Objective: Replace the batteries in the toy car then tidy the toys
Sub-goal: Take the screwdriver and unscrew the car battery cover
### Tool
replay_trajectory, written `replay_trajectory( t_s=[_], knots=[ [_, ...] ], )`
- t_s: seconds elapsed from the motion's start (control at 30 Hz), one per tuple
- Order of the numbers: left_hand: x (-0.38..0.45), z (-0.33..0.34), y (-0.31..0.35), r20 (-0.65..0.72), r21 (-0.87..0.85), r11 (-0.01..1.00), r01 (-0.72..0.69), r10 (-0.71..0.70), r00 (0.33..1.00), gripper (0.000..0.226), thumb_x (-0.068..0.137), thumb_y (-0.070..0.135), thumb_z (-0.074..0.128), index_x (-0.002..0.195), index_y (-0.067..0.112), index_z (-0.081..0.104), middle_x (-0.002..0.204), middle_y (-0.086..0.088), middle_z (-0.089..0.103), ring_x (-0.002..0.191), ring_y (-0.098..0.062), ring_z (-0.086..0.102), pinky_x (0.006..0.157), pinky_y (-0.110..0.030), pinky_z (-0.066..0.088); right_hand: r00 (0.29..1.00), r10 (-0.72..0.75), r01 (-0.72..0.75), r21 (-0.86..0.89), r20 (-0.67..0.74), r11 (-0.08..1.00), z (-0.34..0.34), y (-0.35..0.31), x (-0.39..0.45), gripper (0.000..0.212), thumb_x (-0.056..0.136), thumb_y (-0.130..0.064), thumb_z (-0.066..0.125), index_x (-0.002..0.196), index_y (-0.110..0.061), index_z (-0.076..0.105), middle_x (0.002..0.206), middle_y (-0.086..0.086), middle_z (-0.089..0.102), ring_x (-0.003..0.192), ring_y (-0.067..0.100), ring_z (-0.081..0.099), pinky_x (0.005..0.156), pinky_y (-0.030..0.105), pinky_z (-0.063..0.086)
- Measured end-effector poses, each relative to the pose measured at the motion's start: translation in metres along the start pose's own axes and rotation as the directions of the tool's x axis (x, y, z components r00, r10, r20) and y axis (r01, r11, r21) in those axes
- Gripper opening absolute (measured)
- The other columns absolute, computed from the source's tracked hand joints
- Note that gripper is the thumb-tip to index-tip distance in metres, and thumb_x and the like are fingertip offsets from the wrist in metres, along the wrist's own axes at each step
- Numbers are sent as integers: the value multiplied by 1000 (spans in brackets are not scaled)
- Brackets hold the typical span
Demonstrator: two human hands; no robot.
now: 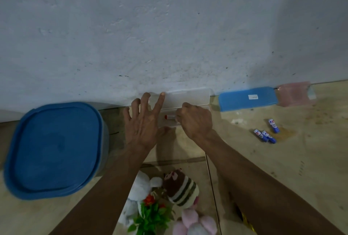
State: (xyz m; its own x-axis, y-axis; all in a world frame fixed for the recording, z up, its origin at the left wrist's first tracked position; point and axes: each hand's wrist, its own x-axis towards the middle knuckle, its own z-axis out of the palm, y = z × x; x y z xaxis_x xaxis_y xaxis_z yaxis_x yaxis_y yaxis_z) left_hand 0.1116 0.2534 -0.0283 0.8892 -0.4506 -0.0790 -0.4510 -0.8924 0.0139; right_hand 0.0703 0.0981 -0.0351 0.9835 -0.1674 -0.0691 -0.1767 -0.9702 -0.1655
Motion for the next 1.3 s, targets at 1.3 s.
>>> replay_trajectory(
  t_s=[1.3],
  knots=[
    [-190,13,313,351,-203,950,239,-157,923,66,92,38,62,152,34,32,166,-7,-8,148,-45,1,99,-59,48,726,652,-352,933,219,79,-88,242,-258,11,90,-23,73,92,-33,70,82,5,73,84,30,71,78,53,59]
  ],
)
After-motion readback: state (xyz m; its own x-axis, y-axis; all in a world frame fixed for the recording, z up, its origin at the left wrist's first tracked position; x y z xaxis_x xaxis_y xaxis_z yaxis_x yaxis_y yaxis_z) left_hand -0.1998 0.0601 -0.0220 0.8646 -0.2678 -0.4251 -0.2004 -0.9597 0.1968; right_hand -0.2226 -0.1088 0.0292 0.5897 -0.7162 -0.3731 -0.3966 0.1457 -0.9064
